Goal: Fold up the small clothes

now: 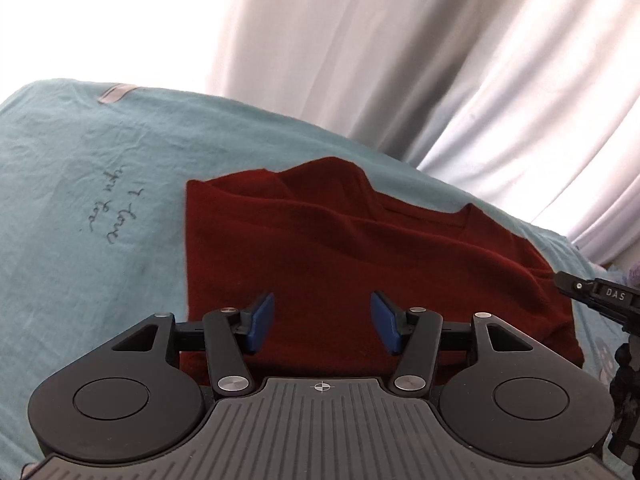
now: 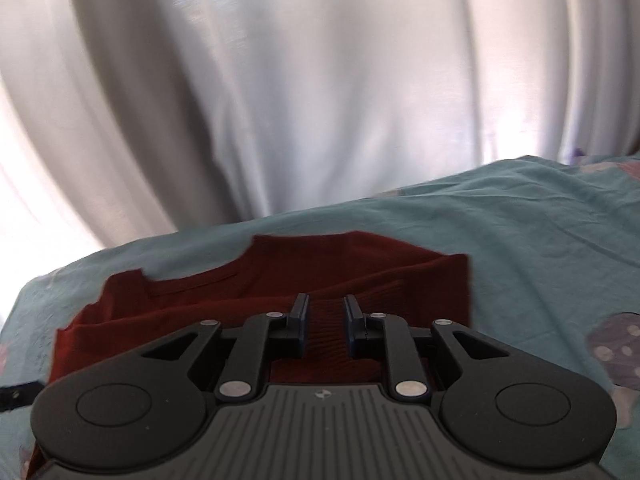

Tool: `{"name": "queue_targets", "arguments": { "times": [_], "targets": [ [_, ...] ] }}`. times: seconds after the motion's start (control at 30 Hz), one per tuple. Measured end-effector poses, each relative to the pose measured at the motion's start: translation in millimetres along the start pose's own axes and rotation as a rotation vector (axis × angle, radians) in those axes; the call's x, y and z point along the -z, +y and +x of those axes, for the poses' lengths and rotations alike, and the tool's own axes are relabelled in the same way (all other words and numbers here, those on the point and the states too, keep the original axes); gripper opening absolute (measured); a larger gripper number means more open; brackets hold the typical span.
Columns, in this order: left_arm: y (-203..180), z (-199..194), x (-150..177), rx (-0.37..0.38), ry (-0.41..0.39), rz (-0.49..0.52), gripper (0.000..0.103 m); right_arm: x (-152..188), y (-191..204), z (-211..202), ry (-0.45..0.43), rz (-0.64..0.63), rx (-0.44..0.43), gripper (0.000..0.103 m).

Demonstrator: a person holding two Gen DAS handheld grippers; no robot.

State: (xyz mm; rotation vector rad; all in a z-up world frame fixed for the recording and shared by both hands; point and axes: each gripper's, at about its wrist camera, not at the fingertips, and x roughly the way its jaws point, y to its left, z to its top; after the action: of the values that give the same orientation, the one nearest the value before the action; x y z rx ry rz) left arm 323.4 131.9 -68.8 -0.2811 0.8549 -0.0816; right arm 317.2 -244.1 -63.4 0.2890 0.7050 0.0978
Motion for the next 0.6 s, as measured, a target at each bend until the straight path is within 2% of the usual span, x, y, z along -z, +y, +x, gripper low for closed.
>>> {"name": "queue_targets", "arguments": {
  "times": [0.1, 0.13, 0.17, 0.2, 0.27, 0.33, 0.5, 0.6],
  "targets": [
    [-20, 24, -5, -0.038, 0.001, 0.045, 0.062, 11, 31, 27, 0.066, -0.118, -0.093, 0.018],
    [-27, 33, -6, -0.063, 0.007, 0.068, 0.062, 15, 38, 36, 0.079, -0.15, -0.09, 0.018],
    [-33, 43, -7, -0.097, 0.017, 0.093, 0.062, 20, 44, 44, 0.086, -0.18, -0.069, 0.018],
    [-38, 53, -7, -0.128, 0.027, 0.113, 0.062, 23, 47, 51, 0.076, -0.209, -0.04, 0.012],
    [-42, 67, -8, -0.171, 0.024, 0.137, 0.063, 25, 49, 56, 0.016, -0.272, 0.023, 0.012],
    [-46, 73, -9, -0.186, 0.002, 0.158, 0.068, 22, 44, 59, -0.012, -0.283, 0.06, 0.012],
    [-51, 83, -13, -0.209, -0.013, 0.186, 0.075, 21, 37, 63, -0.071, -0.372, 0.088, 0.009],
    [-50, 84, -14, -0.207, -0.014, 0.183, 0.077, 22, 31, 65, -0.104, -0.389, 0.121, 0.013]
  ]
}}
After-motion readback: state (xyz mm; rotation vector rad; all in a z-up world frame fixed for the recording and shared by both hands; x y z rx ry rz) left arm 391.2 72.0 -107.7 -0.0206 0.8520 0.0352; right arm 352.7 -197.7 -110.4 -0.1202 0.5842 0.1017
